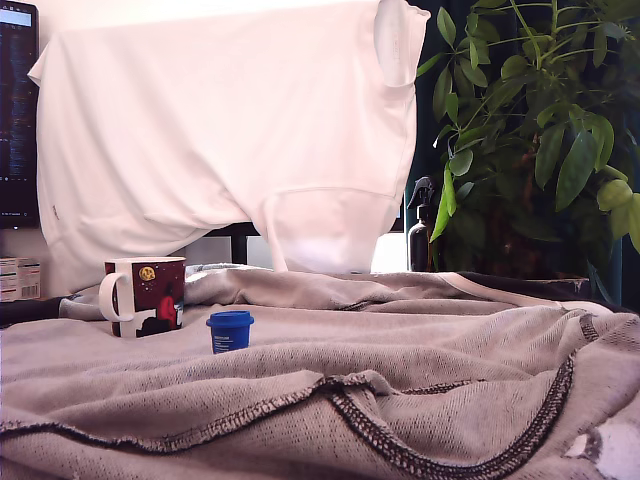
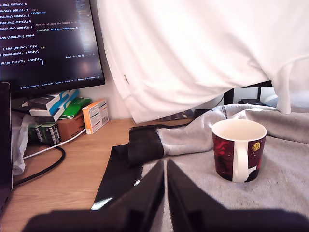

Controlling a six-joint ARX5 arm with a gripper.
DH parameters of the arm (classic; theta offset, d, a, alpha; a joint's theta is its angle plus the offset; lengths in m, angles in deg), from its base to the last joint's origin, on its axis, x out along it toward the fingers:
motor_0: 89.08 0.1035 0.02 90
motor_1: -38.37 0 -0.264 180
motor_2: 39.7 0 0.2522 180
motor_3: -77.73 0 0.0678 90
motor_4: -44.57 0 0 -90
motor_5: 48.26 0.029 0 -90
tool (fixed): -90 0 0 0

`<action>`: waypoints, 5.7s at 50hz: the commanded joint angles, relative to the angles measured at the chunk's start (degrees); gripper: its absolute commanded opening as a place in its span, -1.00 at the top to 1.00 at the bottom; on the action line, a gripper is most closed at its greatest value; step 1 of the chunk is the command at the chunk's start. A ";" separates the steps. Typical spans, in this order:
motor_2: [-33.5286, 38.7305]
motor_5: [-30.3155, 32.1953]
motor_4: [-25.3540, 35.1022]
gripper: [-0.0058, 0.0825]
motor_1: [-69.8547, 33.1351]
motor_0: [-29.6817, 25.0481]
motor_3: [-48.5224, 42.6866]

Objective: Pick the blue coffee capsule and place it inside the red coffee cup

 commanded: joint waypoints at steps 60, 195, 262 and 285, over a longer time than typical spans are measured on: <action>2.36 -8.35 19.85 -0.98 -26.38 -15.80 27.63; -47.78 6.21 16.09 0.59 -96.54 -22.21 26.05; -52.43 5.73 14.56 0.39 -92.96 -10.86 15.26; -52.41 5.66 14.47 0.92 -72.87 -9.18 2.62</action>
